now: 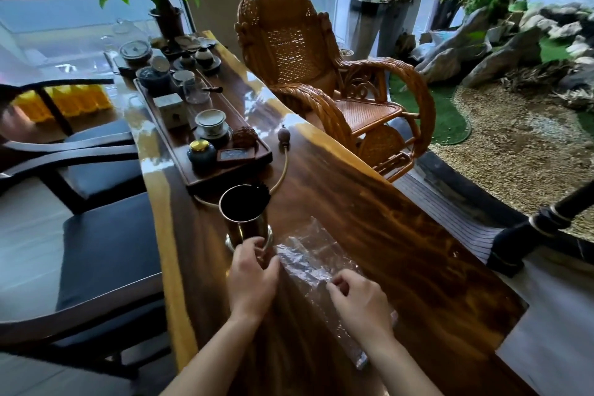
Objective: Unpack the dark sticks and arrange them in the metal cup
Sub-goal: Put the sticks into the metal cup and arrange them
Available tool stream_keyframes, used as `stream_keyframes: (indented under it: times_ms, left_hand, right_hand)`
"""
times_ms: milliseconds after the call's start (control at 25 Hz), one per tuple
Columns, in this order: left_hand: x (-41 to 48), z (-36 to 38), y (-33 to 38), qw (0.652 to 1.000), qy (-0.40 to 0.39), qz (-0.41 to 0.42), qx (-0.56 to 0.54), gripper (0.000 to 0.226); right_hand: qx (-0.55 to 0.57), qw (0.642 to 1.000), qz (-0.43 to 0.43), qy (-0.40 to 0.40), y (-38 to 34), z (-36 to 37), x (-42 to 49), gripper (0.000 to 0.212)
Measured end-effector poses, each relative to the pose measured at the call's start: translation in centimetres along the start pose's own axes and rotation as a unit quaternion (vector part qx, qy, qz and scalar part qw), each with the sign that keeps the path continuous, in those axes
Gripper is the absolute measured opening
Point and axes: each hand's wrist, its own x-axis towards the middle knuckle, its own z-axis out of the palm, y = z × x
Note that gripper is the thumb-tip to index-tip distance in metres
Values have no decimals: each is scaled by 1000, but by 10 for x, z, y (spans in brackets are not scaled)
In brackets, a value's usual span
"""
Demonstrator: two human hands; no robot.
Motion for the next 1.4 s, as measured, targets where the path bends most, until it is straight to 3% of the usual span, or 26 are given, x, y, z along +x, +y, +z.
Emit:
stream_keyframes:
  times_ms: [120, 200, 400, 560, 800, 1040, 1400]
  left_hand:
    - [28, -41, 0, 993, 83, 78, 27, 51]
    - [54, -59, -2, 985, 82, 128, 79, 65]
    - [112, -62, -9, 975, -73, 137, 161, 113]
    - [135, -43, -22, 962, -141, 150, 177, 125]
    - [139, -31, -20, 971, -117, 180, 106, 96]
    - [148, -33, 0, 986, -45, 163, 3, 36]
    - [154, -23, 14, 986, -3, 168, 18, 19]
  right_hand:
    - [58, 997, -55, -9, -43, 3, 25, 7]
    - [101, 992, -74, -11, -66, 5, 42, 4]
    - [188, 980, -63, -19, -109, 13, 83, 17]
    - [204, 976, -72, 6, -127, 20, 107, 16]
    - [104, 979, -163, 59, -143, 25, 140, 18]
    - [158, 980, -122, 25, -139, 32, 163, 16]
    - [189, 976, -104, 5, -125, 35, 171, 9]
